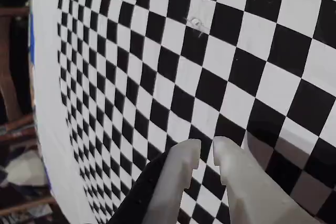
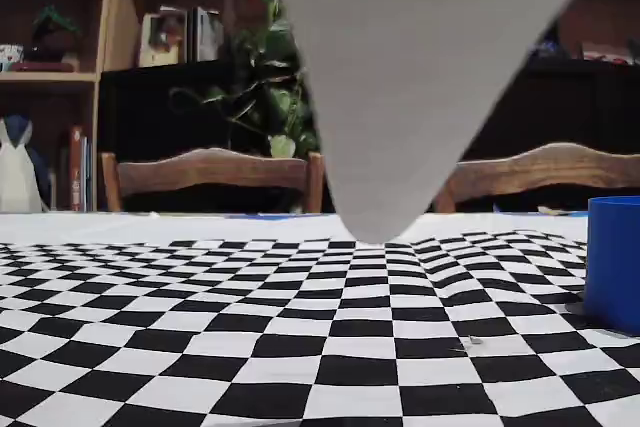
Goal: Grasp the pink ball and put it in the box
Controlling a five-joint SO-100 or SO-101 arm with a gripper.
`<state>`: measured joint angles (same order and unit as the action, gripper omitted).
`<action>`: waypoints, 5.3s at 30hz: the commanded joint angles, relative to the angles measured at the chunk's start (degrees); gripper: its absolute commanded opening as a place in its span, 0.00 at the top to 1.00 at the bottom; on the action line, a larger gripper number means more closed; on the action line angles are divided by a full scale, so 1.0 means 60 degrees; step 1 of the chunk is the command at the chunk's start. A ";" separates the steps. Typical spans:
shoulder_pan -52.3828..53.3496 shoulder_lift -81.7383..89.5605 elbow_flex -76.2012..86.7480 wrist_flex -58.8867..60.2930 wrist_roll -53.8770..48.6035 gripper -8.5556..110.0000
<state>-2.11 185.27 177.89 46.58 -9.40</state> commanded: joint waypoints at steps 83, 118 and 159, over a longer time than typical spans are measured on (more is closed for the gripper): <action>0.0659 -0.0542 0.0015 -0.4629 -0.1055 0.74; 0.0981 -0.0674 0.0073 -0.5815 -1.3608 0.71; 0.4175 -0.0850 0.0073 -0.5991 -1.3784 0.71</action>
<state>21.45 180.53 177.89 11.69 -91.58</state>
